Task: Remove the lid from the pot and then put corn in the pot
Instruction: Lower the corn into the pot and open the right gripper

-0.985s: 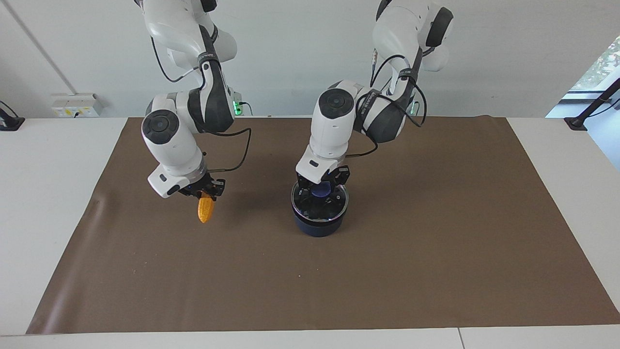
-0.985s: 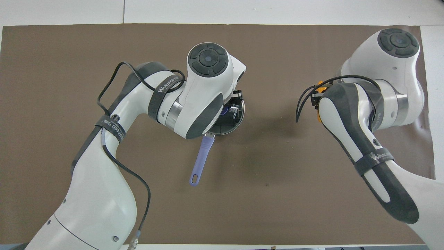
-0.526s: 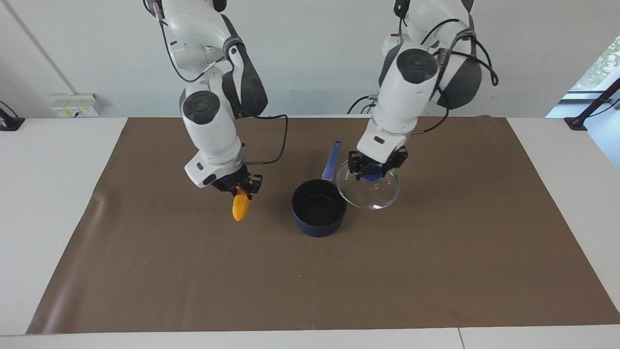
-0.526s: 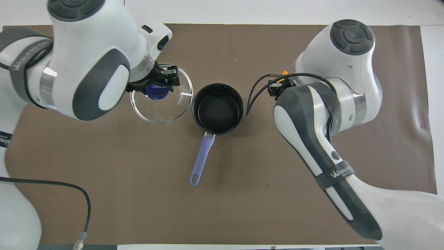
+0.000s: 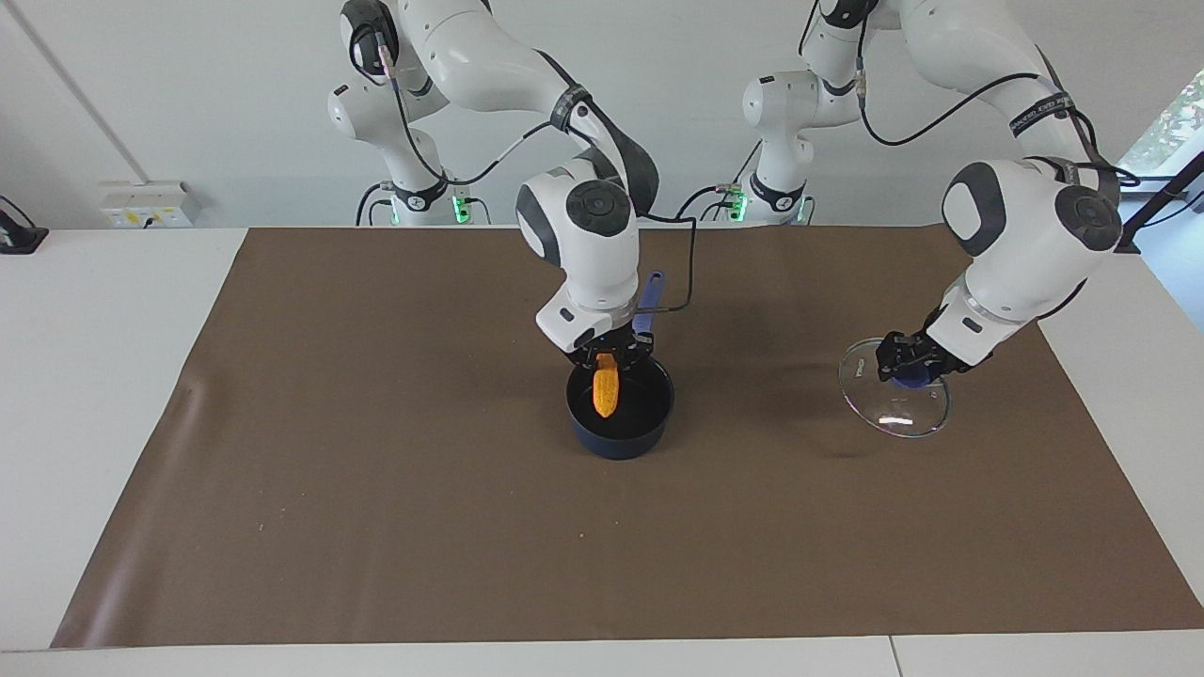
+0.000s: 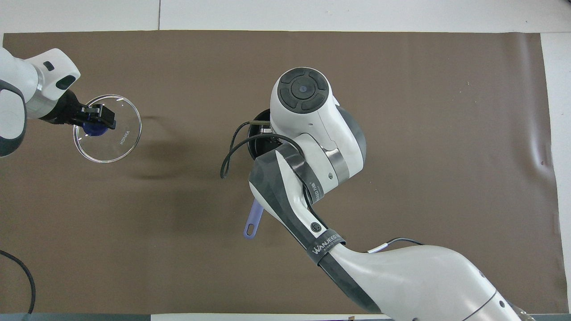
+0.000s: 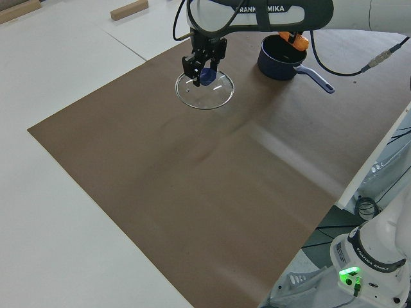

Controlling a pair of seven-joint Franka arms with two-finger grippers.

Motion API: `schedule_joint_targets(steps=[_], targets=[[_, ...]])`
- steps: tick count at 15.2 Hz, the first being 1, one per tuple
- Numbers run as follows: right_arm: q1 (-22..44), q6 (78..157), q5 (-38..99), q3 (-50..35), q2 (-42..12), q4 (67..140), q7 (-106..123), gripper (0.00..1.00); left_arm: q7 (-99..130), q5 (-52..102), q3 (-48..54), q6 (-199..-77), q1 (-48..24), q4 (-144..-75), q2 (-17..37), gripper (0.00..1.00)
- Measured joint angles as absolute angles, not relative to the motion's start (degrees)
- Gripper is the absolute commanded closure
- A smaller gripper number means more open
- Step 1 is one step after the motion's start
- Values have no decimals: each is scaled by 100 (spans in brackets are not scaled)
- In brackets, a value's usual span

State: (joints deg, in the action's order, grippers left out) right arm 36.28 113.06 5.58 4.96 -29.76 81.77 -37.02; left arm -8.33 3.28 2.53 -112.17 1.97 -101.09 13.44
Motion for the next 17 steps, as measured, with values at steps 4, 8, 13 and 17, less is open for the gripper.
schedule_joint_targets(steps=[4, 8, 13, 17], targets=[[3747, 11692, 558, 492, -3105, 8244, -3702, 90, -1111, 301, 254, -12076, 352, -10921, 1295, 100], [3809, 11831, 557, 493, -3148, 8377, -3702, 65, -1112, 288, 269, -12222, 348, -11168, 1281, 100], [3800, 11858, 557, 508, -3141, 8544, -3733, 0, -1112, 177, 269, -12661, 348, -11558, 1269, 100], [3731, 11617, 415, 680, -3024, 8368, -3763, 0, -1112, 173, 270, -12754, 348, -11676, 1269, 31]])
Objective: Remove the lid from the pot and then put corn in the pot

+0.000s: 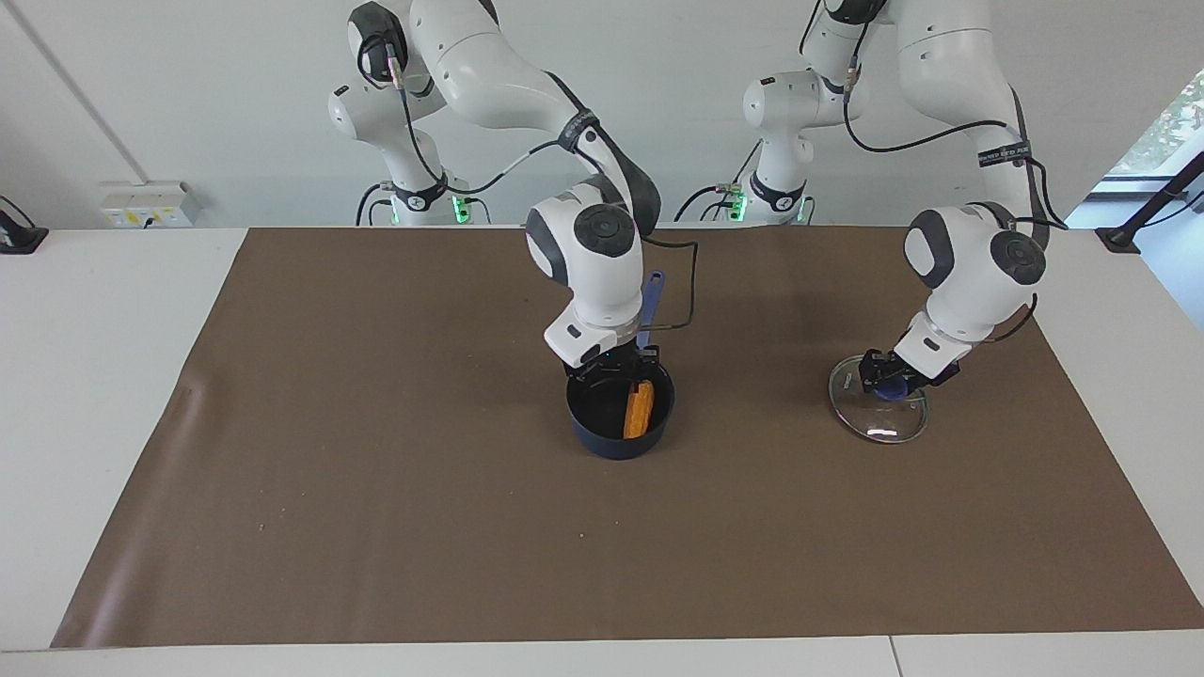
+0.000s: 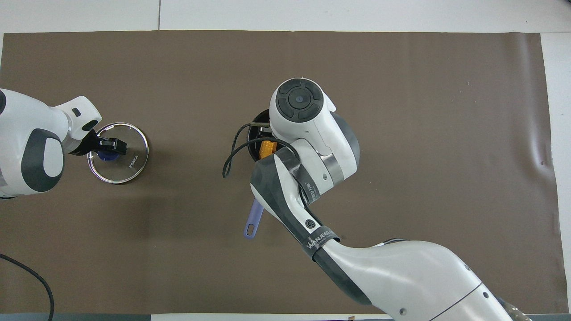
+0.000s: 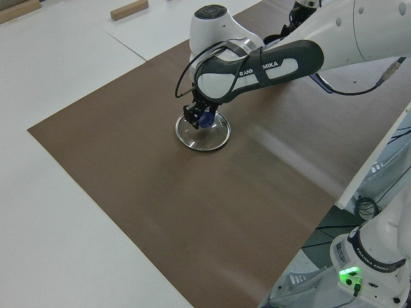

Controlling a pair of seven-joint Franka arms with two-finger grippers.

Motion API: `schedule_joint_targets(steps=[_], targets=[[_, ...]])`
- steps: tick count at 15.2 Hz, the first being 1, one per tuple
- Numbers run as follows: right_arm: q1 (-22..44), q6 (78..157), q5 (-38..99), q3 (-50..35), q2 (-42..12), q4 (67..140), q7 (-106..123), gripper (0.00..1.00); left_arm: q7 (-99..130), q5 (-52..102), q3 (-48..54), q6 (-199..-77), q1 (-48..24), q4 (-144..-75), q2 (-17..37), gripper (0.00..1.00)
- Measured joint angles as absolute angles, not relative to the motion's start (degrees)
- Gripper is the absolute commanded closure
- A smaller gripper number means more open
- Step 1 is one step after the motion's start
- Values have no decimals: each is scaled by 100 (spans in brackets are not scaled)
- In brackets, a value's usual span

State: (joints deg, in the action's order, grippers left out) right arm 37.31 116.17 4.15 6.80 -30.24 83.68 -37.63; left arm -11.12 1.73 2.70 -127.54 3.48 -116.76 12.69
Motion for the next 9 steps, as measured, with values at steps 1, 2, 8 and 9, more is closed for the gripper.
schedule_joint_targets(steps=[1, 2, 8, 9], targets=[[3627, 11418, 278, 729, -2907, 8309, -3749, 0, -1113, 169, 270, -12760, 348, -11676, 1269, 0], [3455, 11112, 191, 754, -2724, 8263, -3659, 0, -1116, 165, 271, -12767, 347, -11676, 1269, 0], [2043, 9063, 110, 795, -1097, 8203, -2127, 0, -1137, 152, 278, -12735, 340, -11594, 1182, 0], [1799, 8807, 108, 798, -882, 8212, -1782, 0, -1138, 151, 290, -12629, 329, -11502, 1145, 0]])
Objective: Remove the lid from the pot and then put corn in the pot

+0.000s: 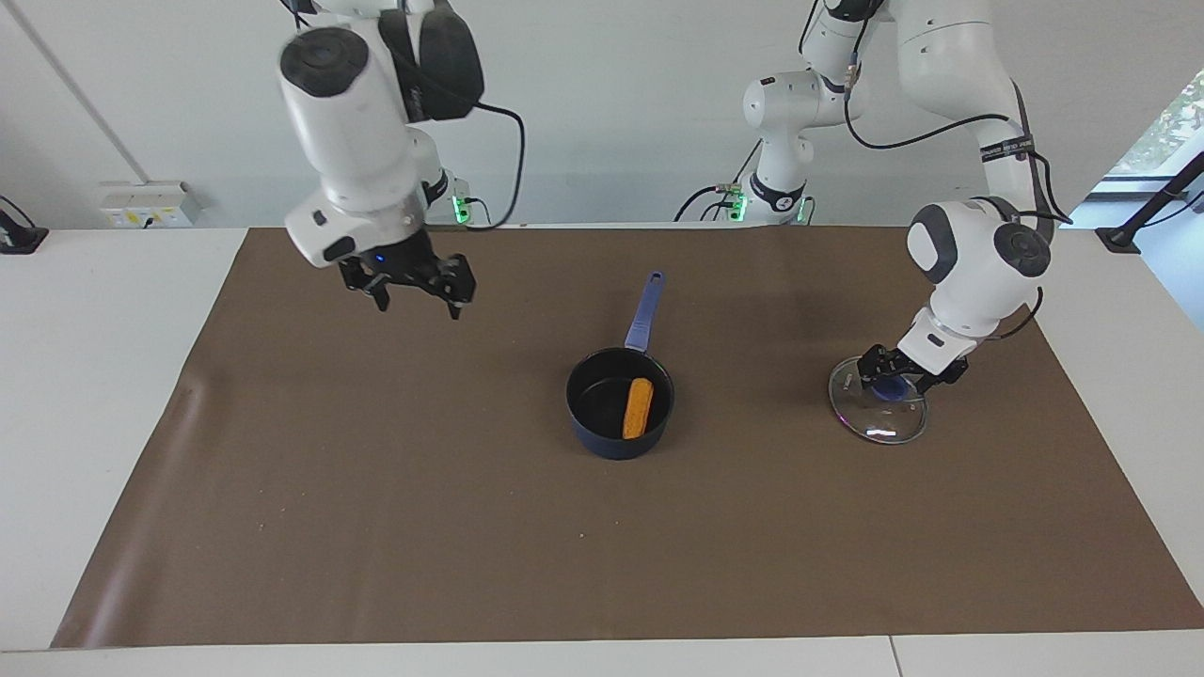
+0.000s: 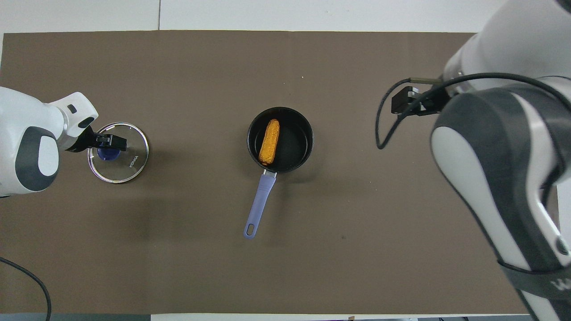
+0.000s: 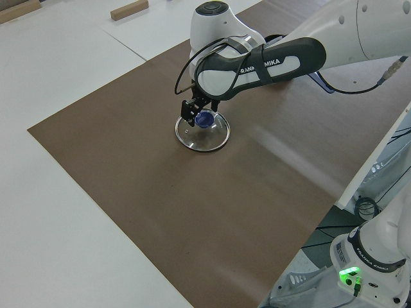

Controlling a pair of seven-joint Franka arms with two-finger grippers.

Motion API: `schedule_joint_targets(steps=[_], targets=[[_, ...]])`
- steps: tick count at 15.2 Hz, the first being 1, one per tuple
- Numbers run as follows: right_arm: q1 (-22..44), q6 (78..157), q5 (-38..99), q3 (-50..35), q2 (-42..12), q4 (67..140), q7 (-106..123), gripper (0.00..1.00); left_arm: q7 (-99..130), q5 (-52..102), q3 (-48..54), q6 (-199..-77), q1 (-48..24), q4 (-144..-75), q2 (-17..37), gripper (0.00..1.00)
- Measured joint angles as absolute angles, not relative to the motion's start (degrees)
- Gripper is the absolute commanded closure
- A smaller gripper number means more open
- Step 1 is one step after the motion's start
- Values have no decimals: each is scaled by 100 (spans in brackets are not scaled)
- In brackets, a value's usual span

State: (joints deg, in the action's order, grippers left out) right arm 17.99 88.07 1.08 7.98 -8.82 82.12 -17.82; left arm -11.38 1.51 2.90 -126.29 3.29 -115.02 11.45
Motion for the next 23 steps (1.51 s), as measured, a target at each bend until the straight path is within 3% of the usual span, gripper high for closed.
schedule_joint_targets(steps=[5, 8, 15, 23], targets=[[648, 8115, 60, 810, -453, 8270, -364, 0, -949, 151, 348, -11090, 246, -10248, 967, 0], [539, 8092, -1, 799, -437, 8410, -271, 0, -596, 70, 355, -10310, 36, -9684, 792, 0], [334, 8267, -85, 784, 1, 9035, 95, 0, -352, -9, 378, -9037, -174, -9684, -131, 0], [306, 8365, -171, 784, 19, 9130, 101, 0, 50, -8, 392, -9018, -277, -9768, -268, 0]])
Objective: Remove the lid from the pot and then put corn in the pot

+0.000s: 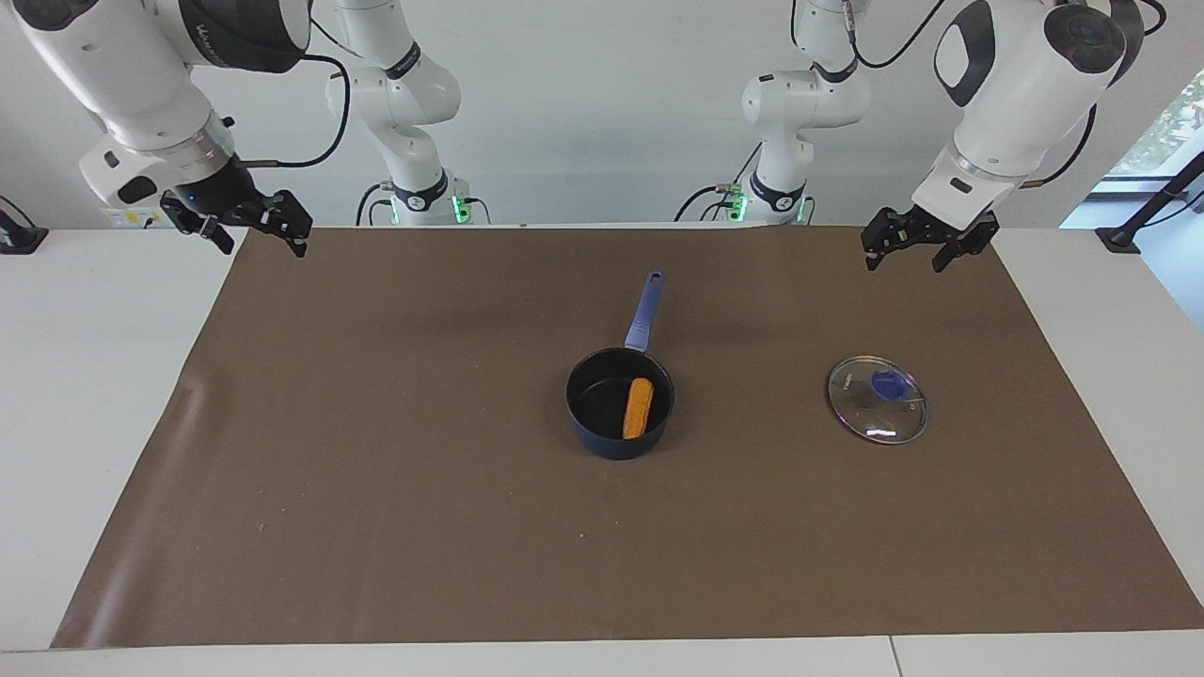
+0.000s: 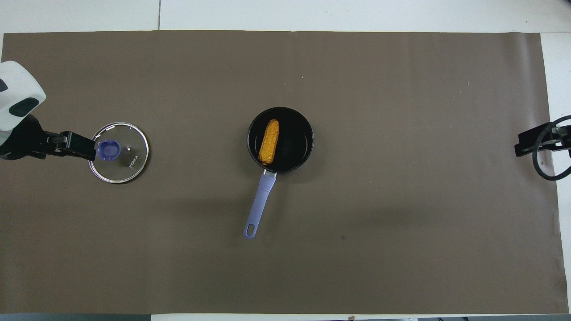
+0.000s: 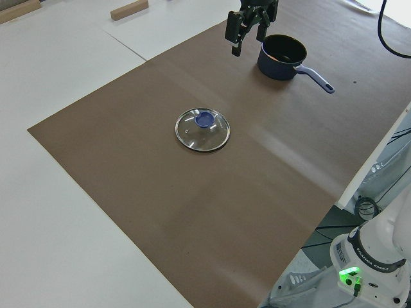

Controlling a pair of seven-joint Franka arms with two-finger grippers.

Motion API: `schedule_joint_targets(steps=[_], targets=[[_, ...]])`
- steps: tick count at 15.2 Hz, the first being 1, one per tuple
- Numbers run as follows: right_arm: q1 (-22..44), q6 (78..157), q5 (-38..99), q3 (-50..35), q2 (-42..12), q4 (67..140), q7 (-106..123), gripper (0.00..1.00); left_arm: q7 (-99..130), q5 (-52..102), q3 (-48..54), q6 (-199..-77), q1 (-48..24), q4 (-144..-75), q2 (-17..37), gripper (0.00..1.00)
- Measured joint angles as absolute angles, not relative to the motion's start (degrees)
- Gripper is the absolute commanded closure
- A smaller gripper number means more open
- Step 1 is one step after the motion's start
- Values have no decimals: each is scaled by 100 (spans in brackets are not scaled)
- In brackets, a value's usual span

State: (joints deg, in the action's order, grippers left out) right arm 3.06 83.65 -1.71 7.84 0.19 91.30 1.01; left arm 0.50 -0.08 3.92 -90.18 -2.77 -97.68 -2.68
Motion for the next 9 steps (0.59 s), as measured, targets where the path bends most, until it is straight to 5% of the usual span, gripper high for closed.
schedule_joint_targets(steps=[9], targets=[[113, 8367, -170, 801, 20, 9126, 101, 0, 123, -8, 396, -9017, -277, -9769, -293, 0]])
